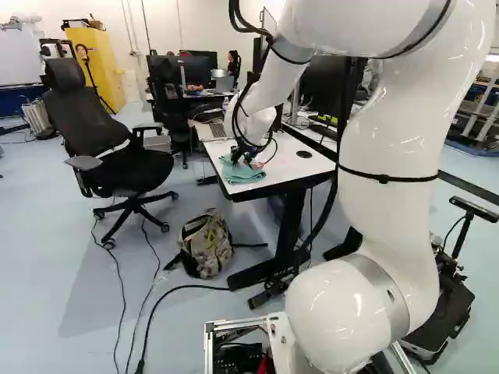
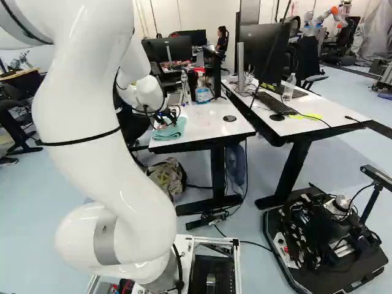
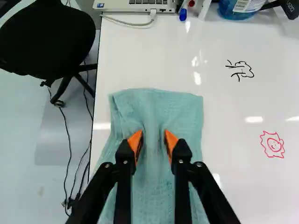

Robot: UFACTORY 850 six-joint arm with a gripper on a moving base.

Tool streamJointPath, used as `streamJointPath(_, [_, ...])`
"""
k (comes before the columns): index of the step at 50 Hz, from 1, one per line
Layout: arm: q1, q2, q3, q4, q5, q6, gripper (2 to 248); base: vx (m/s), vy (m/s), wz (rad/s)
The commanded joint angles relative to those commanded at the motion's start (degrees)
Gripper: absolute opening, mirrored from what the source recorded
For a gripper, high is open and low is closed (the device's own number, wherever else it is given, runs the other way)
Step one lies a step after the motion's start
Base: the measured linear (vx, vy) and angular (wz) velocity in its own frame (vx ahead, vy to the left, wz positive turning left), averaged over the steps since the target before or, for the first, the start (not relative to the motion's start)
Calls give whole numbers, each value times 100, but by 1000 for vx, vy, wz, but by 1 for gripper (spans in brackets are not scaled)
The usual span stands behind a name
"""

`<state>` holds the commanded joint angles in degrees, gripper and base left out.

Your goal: Clean the table with the green towel

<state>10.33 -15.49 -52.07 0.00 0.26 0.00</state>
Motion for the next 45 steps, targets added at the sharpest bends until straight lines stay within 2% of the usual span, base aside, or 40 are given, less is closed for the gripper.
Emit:
streamJointPath(2, [0,0,0,0,0,0,96,0,0,0])
streamJointPath(3, [0,0,0,0,0,0,60,0,0,0])
streamJointPath(7, [0,0,0,0,0,0,60,0,0,0])
streamJointPath(8, [0,0,0,0,0,0,35,0,0,0])
streamJointPath(13, [0,0,0,0,0,0,35,0,0,0])
streamJointPath(14, [0,0,0,0,0,0,27,0,0,0])
streamJointPath(37, [-2,317,73,0,0,0,27,0,0,0])
streamJointPath(45, [-58,461,114,0,0,0,27,0,0,0])
